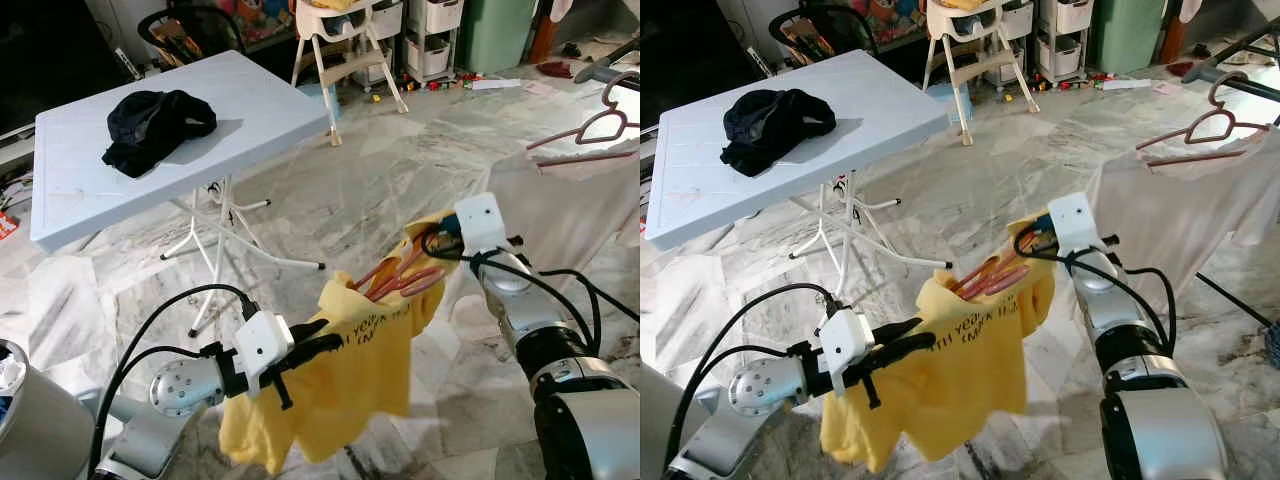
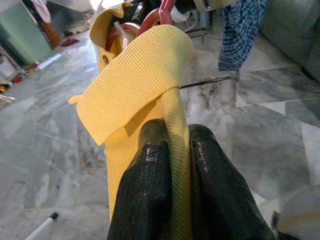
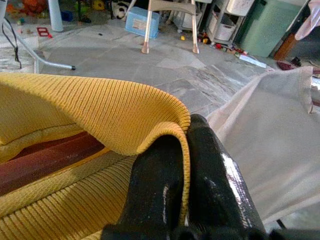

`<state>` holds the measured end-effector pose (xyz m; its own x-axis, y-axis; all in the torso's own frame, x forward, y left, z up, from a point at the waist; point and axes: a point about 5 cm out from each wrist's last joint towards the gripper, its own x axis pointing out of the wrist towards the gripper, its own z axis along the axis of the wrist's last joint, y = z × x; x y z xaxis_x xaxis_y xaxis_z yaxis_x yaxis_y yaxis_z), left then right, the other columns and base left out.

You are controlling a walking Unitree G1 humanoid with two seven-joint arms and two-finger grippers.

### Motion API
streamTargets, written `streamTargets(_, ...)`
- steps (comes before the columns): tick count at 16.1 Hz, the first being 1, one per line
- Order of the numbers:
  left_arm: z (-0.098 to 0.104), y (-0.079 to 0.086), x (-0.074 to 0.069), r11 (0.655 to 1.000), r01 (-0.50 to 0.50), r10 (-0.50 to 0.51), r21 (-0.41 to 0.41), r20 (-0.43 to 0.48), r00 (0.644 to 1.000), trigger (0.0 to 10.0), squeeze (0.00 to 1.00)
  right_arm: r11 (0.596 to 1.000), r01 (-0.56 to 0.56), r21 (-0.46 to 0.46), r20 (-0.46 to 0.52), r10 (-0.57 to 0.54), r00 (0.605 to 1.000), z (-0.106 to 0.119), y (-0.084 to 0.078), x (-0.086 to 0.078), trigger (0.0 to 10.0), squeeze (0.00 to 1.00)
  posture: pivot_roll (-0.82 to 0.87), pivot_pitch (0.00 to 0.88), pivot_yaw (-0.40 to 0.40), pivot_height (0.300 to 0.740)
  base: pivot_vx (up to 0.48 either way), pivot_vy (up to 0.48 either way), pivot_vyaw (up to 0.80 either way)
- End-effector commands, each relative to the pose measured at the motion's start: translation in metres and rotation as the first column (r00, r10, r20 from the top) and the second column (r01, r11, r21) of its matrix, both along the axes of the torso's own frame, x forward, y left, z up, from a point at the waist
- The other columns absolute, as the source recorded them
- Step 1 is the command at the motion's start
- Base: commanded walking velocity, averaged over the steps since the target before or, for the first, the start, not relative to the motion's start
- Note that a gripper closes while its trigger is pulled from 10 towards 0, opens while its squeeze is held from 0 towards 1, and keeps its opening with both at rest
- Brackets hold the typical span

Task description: Hang hanger

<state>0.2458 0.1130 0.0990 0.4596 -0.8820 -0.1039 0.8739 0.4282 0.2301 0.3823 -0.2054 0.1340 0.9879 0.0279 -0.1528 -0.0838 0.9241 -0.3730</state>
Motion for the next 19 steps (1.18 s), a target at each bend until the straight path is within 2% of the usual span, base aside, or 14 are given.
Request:
streamTargets(1,0.003,0.007,-0.012,0.995,0.094,-0.094,0.024,0.000,0.996,0.0,0.00,0.990,0.137,-0.028,0.064,-0.135,0.989,0.025,-0.038,0.003,0.0,0.00,-0.08,0.046,0.145,0.740,0.000,0.000,0.00)
streamTargets(5,0.001,0.010,-0.016,0.993,0.115,-0.114,0.026,-0.049,0.992,0.0,0.00,0.985,0.166,-0.048,0.083,-0.161,0.983,0.033,-0.052,0.002,0.0,0.00,-0.08,0.046,0.143,0.740,0.000,0.000,0.00)
streamTargets(8,0.004,0.015,-0.015,0.995,0.094,-0.093,0.021,-0.054,0.994,0.0,0.00,0.985,0.161,-0.070,0.075,-0.156,0.985,0.029,-0.062,-0.004,0.0,0.00,-0.07,0.048,0.136,0.740,0.000,0.000,0.00)
streamTargets(10,0.005,0.022,-0.005,0.996,0.037,-0.037,0.087,-0.001,0.999,0.0,0.00,0.986,0.154,-0.068,0.075,-0.149,0.986,0.024,-0.073,-0.011,0.0,0.00,-0.07,0.048,0.137,0.740,0.000,0.000,0.00)
streamTargets(11,0.004,0.024,-0.001,0.993,-0.003,-0.001,0.117,0.027,1.000,0.0,0.00,0.987,0.146,-0.067,0.092,-0.139,0.986,0.026,-0.073,-0.012,0.0,0.00,-0.07,0.048,0.138,0.740,0.000,0.000,0.00)
streamTargets(13,0.007,0.028,0.014,0.989,-0.128,0.123,0.071,0.068,0.990,0.0,0.00,0.991,0.123,-0.060,0.154,-0.113,0.982,0.028,-0.068,-0.016,0.0,0.00,-0.08,0.049,0.139,0.740,0.000,0.000,0.00)
streamTargets(14,0.010,0.026,0.015,0.991,-0.127,0.124,0.045,0.059,0.991,0.0,0.00,0.992,0.111,-0.063,0.165,-0.099,0.981,0.024,-0.065,-0.020,0.0,0.00,-0.09,0.052,0.139,0.740,0.000,0.000,0.00)
streamTargets(17,0.012,0.023,0.019,0.990,-0.133,0.129,0.044,0.072,0.989,0.0,0.00,0.992,0.122,-0.019,0.166,-0.118,0.979,0.008,-0.059,-0.035,0.0,0.00,-0.10,0.055,0.147,0.740,0.000,0.000,0.00)
streamTargets(19,0.012,0.020,0.020,0.993,-0.111,0.108,0.043,0.068,0.992,0.0,0.00,0.990,0.129,0.064,0.127,-0.136,0.982,-0.002,-0.054,-0.046,0.0,0.00,-0.10,0.057,0.151,0.740,0.000,0.000,0.00)
